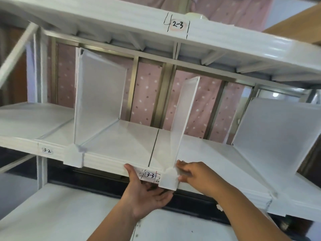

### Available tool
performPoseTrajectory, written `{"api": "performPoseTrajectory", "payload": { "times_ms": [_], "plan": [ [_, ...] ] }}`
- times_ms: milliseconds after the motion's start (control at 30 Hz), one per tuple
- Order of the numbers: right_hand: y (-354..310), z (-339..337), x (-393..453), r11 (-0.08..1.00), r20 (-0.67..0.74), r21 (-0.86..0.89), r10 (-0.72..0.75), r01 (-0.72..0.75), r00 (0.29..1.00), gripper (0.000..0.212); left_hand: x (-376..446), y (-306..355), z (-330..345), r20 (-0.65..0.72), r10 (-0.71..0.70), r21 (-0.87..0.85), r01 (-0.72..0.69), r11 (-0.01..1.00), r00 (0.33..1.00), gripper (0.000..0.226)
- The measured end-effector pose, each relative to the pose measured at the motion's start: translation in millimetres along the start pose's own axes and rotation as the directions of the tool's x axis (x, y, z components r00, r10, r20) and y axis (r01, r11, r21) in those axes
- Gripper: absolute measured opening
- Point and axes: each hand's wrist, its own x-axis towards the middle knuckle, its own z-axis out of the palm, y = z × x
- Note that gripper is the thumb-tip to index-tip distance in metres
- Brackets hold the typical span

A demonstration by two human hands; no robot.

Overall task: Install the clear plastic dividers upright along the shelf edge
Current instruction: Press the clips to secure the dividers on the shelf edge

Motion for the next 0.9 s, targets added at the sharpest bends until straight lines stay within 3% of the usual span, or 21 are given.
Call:
{"api": "performPoseTrajectory", "payload": {
  "times_ms": [167, 467, 733, 900],
  "plan": [
    [0.6, 15.2, 0.7, 1.000, -0.100, 0.017, -0.005, 0.007, 0.995, 0.060, 9.4, 0.4, 0.8, 0.060, -0.026, 0.132, 0.018, 0.991, 0.998, 0.158],
    [-2.2, 19.7, -1.3, 1.000, -0.190, -0.016, 0.024, -0.027, 0.981, 0.056, 10.9, -0.3, -0.5, 0.038, -0.046, 0.128, 0.041, 0.991, 0.998, 0.156],
    [-8.8, 21.9, -0.9, 0.997, -0.243, -0.003, 0.080, -0.083, 0.967, 0.059, 13.8, 1.0, -1.4, 0.111, -0.088, 0.095, 0.077, 0.992, 0.990, 0.166],
    [-17.2, 26.1, -3.3, 0.993, -0.295, -0.003, 0.114, -0.120, 0.949, 0.057, 19.8, 2.0, -7.1, 0.090, -0.064, 0.096, 0.055, 0.994, 0.994, 0.154]
  ]
}}
